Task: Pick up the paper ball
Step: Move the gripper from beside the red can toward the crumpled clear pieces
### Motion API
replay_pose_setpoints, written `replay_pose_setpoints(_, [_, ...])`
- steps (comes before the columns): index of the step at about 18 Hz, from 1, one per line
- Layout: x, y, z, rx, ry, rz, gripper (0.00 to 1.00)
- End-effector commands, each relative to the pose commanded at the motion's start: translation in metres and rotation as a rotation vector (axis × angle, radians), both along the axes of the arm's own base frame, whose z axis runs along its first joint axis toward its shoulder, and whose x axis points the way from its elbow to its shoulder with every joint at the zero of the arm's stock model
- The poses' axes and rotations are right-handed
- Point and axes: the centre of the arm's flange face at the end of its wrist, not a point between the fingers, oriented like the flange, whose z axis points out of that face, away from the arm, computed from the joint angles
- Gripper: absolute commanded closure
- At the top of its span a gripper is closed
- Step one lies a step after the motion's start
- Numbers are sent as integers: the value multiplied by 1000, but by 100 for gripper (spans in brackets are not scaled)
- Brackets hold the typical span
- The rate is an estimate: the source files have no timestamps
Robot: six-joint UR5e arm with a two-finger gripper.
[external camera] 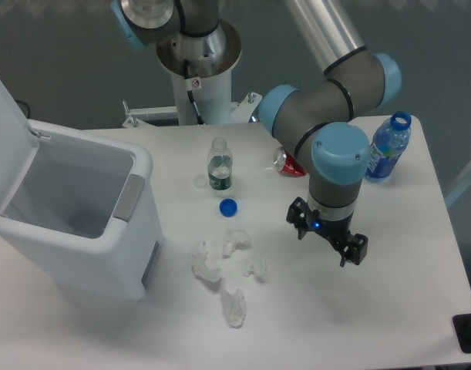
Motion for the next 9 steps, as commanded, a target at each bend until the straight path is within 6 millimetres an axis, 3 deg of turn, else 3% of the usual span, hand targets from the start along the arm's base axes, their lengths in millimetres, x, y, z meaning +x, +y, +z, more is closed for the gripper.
replay_pose_setpoints(5, [4,3,-1,2,-5,1,0])
replay_pose_setpoints(9, [14,0,-20,61,1,3,0])
